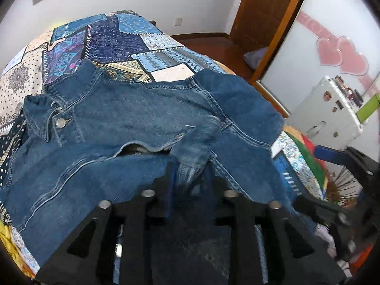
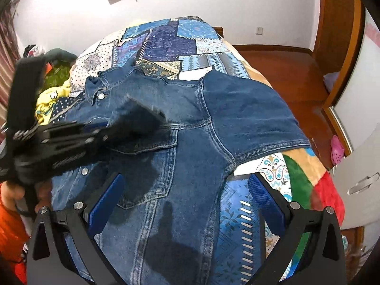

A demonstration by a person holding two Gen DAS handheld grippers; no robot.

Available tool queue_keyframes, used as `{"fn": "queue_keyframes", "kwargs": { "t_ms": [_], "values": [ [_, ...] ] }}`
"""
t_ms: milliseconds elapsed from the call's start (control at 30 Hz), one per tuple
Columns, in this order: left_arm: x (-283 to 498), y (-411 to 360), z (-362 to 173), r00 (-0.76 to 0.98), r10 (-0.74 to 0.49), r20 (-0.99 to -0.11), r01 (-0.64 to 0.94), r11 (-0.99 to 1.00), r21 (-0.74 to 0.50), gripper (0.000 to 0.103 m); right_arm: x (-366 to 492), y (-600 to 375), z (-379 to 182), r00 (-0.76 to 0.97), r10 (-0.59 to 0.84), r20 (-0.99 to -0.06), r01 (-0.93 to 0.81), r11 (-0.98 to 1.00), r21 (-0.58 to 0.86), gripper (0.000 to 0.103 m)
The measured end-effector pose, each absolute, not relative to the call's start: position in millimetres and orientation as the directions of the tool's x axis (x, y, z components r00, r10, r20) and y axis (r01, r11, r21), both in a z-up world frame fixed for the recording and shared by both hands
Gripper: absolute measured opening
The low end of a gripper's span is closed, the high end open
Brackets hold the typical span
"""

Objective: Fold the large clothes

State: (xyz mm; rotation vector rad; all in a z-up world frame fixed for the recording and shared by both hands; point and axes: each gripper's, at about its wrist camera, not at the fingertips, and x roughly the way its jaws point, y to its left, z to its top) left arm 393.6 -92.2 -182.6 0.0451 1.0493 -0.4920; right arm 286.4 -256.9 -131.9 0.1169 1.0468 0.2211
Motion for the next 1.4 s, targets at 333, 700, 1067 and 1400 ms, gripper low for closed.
{"fn": "queue_keyframes", "kwargs": {
  "t_ms": [333, 700, 1067, 1400],
  "values": [
    [373, 3, -145, 0.564, -0.249, -0.788, 0.248, 0.961, -0.126, 0.076, 311, -238, -141, 0.400, 0.358, -0.844, -0.178, 0.933, 0.311, 0.103],
    [335, 130, -196, 0.528, -0.067, -0.847, -0.064, 0.991, -0.119, 0.076, 382, -213, -165, 0.233, 0.463, -0.855, -0.163, 0.886, 0.435, 0.103],
    [311, 147, -224, 0.502, -0.090, -0.860, -0.102, 0.981, -0.163, 0.076, 386, -213, -222, 0.012, 0.615, -0.788, 0.033, 0.788, 0.615, 0.055],
    [314, 140, -209, 0.534, -0.055, -0.844, -0.084, 0.990, -0.117, 0.076, 391, -200, -149, 0.250, 0.547, -0.799, -0.180, 0.837, 0.516, 0.013]
  ]
}}
